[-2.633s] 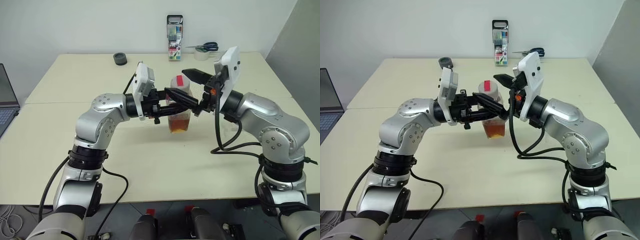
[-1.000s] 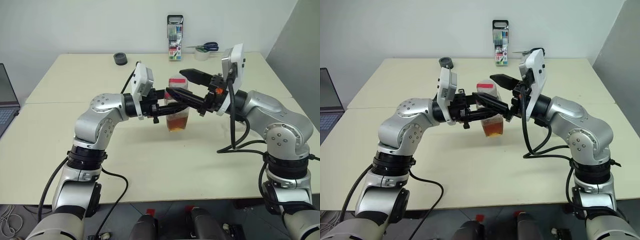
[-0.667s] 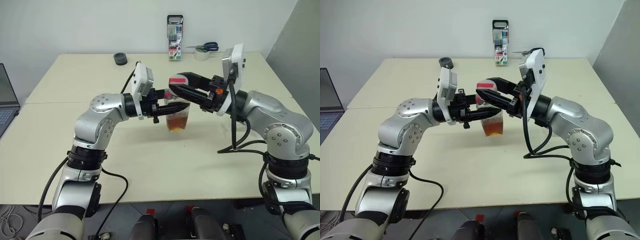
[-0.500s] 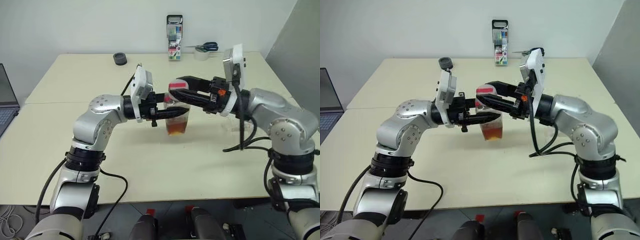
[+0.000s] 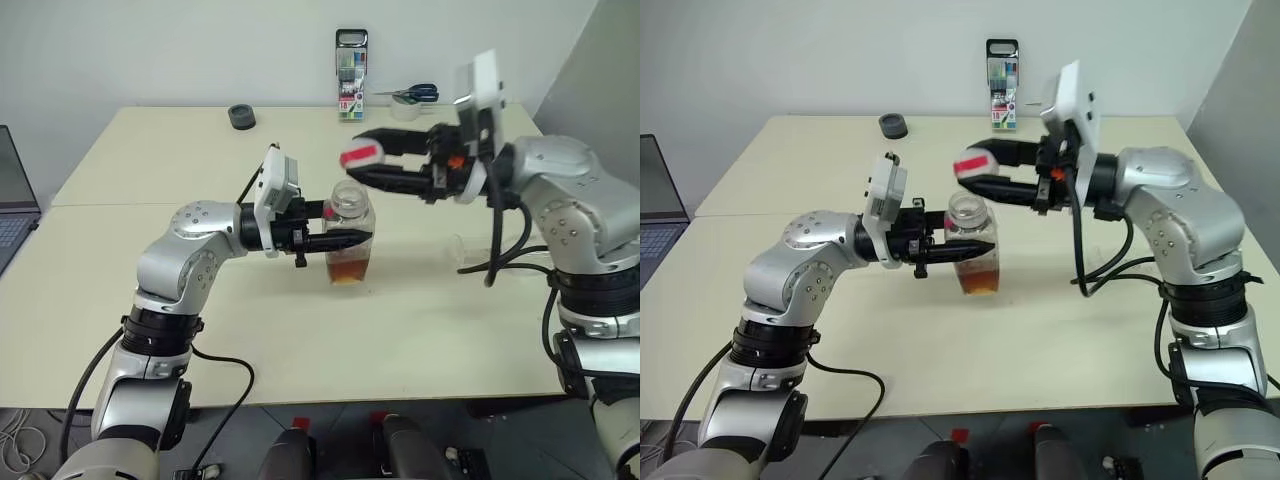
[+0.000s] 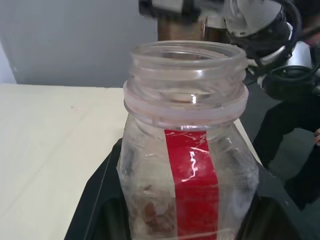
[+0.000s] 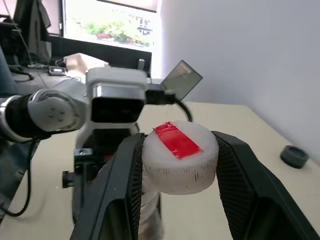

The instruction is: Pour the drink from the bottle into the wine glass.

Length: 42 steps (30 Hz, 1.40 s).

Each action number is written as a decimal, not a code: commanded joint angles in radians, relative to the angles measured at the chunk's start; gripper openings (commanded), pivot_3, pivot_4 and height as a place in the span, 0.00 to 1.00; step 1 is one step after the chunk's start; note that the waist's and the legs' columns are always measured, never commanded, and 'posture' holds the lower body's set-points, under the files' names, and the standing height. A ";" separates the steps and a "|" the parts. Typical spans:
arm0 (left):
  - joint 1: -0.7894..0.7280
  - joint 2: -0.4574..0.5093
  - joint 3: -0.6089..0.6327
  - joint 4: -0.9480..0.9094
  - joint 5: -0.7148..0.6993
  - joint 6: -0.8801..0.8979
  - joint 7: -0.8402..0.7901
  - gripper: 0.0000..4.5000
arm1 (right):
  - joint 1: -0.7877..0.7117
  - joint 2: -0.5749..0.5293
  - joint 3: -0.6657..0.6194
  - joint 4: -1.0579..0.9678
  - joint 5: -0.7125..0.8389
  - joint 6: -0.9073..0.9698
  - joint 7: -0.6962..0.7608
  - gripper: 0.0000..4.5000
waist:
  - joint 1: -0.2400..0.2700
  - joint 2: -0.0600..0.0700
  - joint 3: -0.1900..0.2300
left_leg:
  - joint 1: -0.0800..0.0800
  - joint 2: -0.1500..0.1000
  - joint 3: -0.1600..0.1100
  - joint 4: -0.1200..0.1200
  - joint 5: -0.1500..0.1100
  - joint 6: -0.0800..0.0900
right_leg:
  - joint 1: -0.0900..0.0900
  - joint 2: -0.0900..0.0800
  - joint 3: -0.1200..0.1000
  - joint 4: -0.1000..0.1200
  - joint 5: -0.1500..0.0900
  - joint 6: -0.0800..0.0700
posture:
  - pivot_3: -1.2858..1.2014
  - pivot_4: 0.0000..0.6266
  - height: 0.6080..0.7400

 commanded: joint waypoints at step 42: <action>0.098 0.011 0.150 -0.148 -0.001 0.023 0.394 0.42 | 0.654 0.396 0.101 0.096 -0.541 -0.332 -0.683 0.99 | -0.002 0.000 0.000 | 0.003 0.001 0.003 0.000 0.000 -0.001 | 0.000 0.003 0.004 0.003 0.000 0.000 | 0.52 0.24 1.00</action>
